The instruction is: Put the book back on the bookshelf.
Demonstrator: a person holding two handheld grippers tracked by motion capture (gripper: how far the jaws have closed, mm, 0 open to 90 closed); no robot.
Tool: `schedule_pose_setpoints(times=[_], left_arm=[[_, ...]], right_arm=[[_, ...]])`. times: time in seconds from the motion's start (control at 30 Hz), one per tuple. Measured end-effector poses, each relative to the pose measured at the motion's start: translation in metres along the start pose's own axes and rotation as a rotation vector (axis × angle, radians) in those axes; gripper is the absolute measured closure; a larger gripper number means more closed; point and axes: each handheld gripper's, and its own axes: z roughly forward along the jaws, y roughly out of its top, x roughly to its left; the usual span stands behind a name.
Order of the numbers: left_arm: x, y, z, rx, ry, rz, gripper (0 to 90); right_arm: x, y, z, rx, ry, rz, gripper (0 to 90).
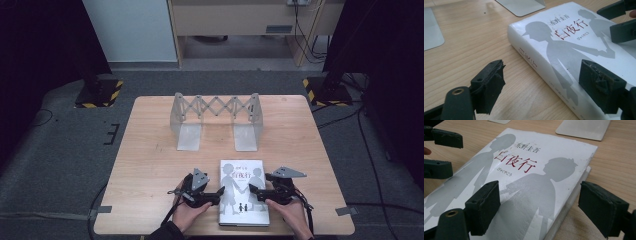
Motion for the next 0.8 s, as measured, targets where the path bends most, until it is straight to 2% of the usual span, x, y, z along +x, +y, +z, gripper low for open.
schedule_pose_setpoints(times=[0.17,0.33,0.37,0.43,0.6,0.8], left_arm=[[-0.002,0.0,0.004,0.009,-0.017,0.008,17.5],[-0.005,0.001,0.007,-0.001,-0.028,0.014,15.2],[-0.005,0.0,0.01,-0.005,-0.045,0.009,14.1],[-0.006,0.0,0.011,-0.004,-0.051,0.013,13.0],[-0.007,0.002,0.015,-0.002,-0.073,-0.006,12.0],[-0.009,0.002,0.014,-0.005,-0.074,0.009,11.9]], right_arm=[[0.0,0.0,0.001,0.0,0.008,0.006,17.4],[0.0,0.0,0.003,0.002,0.014,0.012,16.1],[-0.001,-0.001,0.004,0.004,0.022,0.014,16.0],[-0.001,-0.001,0.005,0.008,0.031,0.033,15.8],[-0.001,-0.001,0.006,0.007,0.038,0.034,15.5],[0.001,0.0,0.004,-0.01,0.032,0.004,15.7]])
